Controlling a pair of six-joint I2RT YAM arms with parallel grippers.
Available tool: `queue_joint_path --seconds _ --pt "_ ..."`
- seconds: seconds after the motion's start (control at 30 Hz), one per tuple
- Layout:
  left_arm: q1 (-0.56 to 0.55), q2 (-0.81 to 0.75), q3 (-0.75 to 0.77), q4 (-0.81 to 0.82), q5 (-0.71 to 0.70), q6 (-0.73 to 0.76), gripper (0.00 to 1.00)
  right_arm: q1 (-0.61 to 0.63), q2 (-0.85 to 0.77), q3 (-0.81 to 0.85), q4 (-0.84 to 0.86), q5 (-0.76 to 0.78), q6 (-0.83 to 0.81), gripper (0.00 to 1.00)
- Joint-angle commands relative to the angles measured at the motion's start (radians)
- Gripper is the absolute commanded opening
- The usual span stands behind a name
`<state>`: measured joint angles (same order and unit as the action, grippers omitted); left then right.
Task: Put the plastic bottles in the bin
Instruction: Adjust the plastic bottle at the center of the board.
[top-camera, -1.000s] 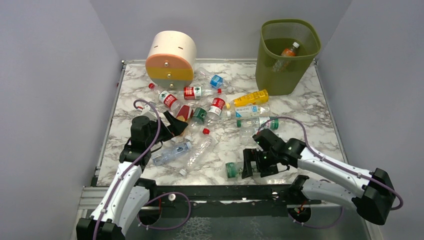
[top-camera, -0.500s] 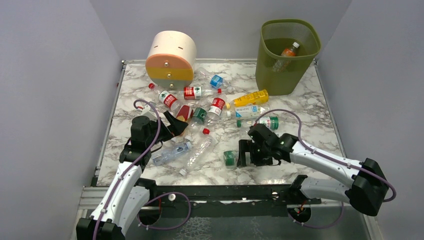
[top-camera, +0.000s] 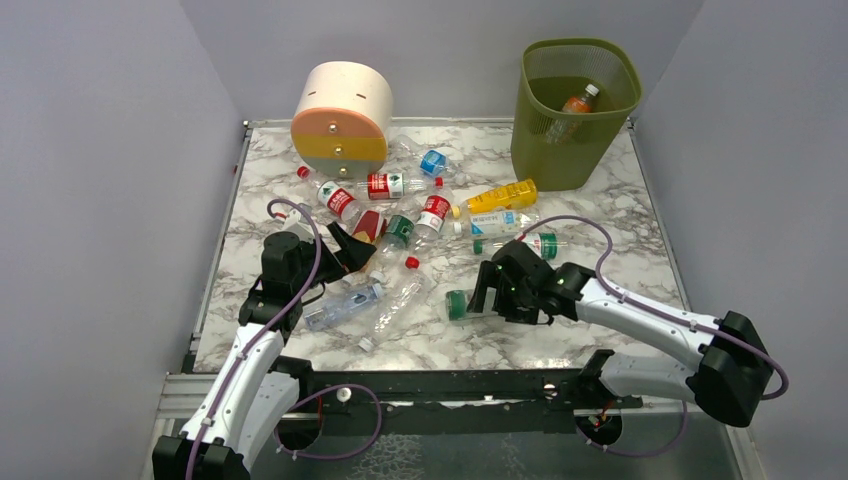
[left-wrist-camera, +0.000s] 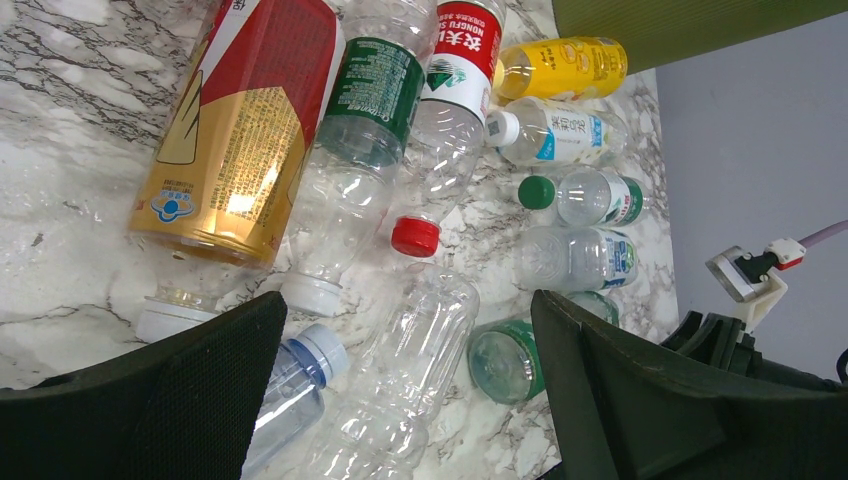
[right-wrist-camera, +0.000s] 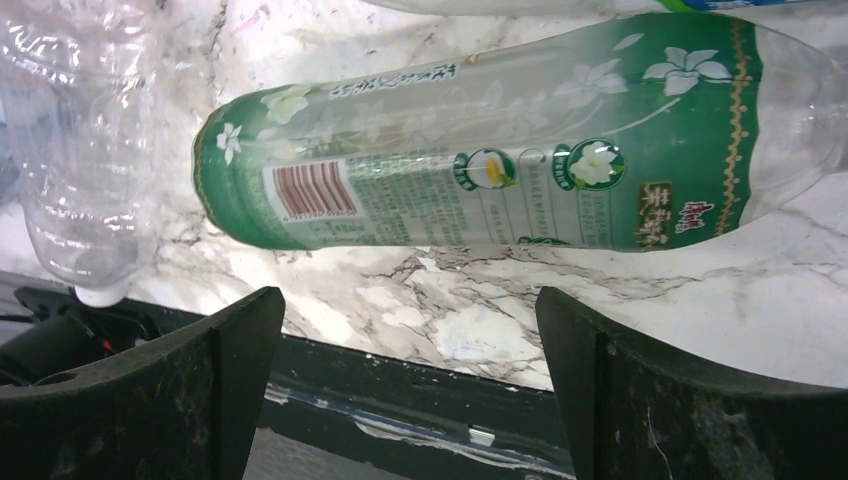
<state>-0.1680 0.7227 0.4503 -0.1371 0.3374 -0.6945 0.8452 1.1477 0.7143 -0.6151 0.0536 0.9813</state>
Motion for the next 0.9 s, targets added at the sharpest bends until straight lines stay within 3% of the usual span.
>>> queue_joint_path --seconds 0.0,0.43,0.87 --pt "-0.005 -0.006 -0.009 0.015 0.017 0.018 0.99 -0.009 0.019 0.022 0.000 0.074 0.112 0.99" --pt "-0.005 0.008 -0.016 0.028 0.022 0.023 0.99 -0.110 0.066 -0.009 0.090 -0.007 0.231 1.00" --pt "-0.005 0.016 -0.031 0.045 0.032 0.025 0.99 -0.115 0.190 -0.011 0.109 -0.074 0.261 1.00"
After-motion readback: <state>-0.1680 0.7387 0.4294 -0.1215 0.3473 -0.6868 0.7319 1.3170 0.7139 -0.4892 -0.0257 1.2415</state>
